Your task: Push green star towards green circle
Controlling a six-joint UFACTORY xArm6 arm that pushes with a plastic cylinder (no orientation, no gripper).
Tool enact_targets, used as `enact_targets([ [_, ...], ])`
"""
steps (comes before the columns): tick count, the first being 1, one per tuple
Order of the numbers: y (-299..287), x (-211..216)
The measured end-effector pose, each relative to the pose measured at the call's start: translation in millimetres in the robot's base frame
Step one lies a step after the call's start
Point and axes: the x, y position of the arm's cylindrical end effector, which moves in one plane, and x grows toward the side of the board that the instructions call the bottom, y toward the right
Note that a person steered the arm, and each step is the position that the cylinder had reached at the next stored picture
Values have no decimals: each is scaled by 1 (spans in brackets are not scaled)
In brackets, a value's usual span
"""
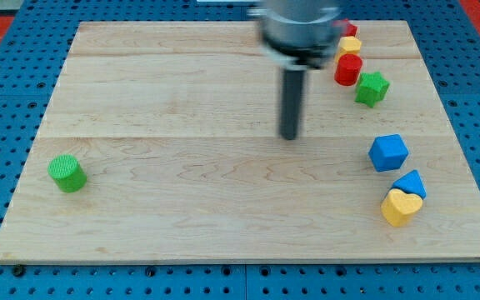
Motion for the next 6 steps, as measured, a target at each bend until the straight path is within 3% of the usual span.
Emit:
enact_targets([
  [3, 165, -56],
  [4, 92, -84],
  [5, 19, -85],
  [6, 22, -98],
])
